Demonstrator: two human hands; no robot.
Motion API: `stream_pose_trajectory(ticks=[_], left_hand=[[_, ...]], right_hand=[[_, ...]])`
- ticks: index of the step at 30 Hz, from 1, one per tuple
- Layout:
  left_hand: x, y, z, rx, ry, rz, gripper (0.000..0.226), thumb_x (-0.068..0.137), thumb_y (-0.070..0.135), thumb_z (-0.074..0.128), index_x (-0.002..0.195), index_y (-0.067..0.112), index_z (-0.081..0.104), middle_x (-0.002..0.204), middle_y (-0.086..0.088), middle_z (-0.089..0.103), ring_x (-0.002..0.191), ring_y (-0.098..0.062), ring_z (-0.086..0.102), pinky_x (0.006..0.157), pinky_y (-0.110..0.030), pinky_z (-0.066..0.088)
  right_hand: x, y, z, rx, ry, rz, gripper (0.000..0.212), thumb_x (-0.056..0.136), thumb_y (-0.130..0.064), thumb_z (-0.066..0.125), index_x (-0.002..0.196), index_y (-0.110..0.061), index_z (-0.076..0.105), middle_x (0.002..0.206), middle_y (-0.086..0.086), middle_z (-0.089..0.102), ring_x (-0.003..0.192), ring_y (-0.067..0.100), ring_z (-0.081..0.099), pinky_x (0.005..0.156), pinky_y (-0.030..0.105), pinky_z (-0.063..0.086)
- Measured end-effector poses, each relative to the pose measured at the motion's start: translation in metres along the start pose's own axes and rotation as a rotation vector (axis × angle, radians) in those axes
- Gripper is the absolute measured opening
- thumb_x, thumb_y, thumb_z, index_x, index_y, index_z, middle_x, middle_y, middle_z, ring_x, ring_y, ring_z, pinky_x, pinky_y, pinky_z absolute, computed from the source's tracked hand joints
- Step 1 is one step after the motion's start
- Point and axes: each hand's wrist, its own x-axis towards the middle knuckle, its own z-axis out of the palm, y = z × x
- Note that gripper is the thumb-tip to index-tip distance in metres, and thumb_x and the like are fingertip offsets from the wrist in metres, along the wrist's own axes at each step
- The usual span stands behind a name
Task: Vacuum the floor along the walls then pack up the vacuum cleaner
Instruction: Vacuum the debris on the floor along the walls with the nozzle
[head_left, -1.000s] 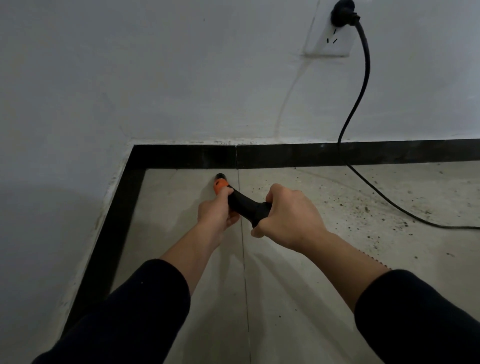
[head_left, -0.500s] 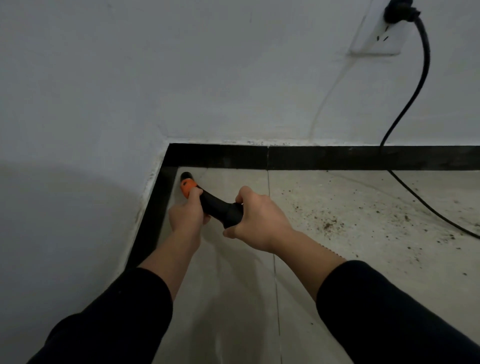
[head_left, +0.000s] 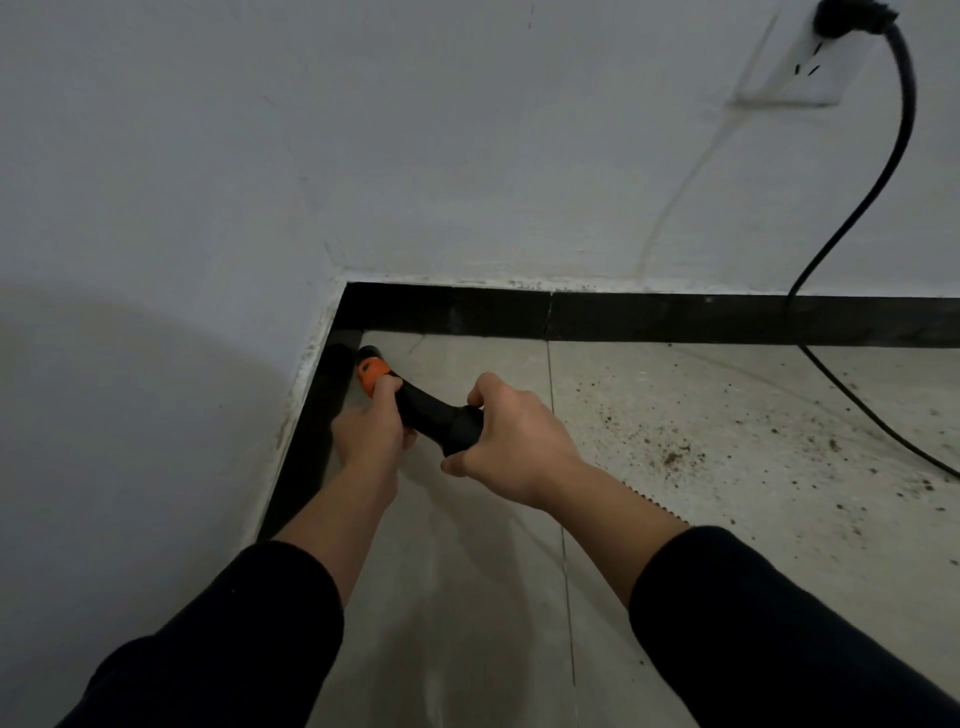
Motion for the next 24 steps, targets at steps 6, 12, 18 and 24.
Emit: stream_pose_trajectory(ticks=[6,12,18,24], left_hand=[[-0.004,0.0,-0.001,0.005,-0.01,-0.012,0.025,0.085,0.033,0.068,0.086,0.01,0.059,0.084,-0.008,0.065,0.076,-0.019,0.066,0.08,-0.034,0.057],[-0.012,-0.007,-0.002,0.045,-0.085,-0.023,0.041,0.085,0.036,0.068,0.111,0.005,0.061,0.093,-0.011,0.069,0.081,-0.02,0.068,0.078,-0.031,0.057],[-0.028,-0.01,0.001,0.115,-0.218,-0.037,0.045,0.087,0.039,0.066,0.118,0.006,0.06,0.1,-0.011,0.07,0.089,-0.02,0.069,0.068,-0.026,0.054],[-0.062,-0.016,0.004,0.202,-0.335,-0.057,0.027,0.092,0.03,0.062,0.107,0.008,0.059,0.092,-0.01,0.069,0.084,-0.018,0.067,0.063,-0.023,0.05]], right_hand=[[0.0,0.001,0.0,-0.022,-0.001,-0.002,0.048,0.075,-0.031,0.077,0.109,-0.019,0.045,0.099,0.003,0.059,0.083,0.022,0.061,0.074,0.041,0.056],[-0.011,0.01,-0.008,-0.08,-0.017,-0.008,0.047,0.075,-0.033,0.076,0.108,-0.019,0.045,0.095,0.003,0.06,0.079,0.021,0.061,0.071,0.04,0.057],[-0.032,0.02,-0.023,-0.112,-0.013,-0.008,0.048,0.076,-0.036,0.076,0.109,-0.019,0.045,0.095,0.002,0.059,0.079,0.021,0.061,0.07,0.039,0.057],[-0.063,0.039,-0.039,-0.167,-0.046,0.009,0.046,0.078,-0.037,0.074,0.106,-0.021,0.041,0.093,0.0,0.058,0.076,0.018,0.059,0.063,0.032,0.053]])
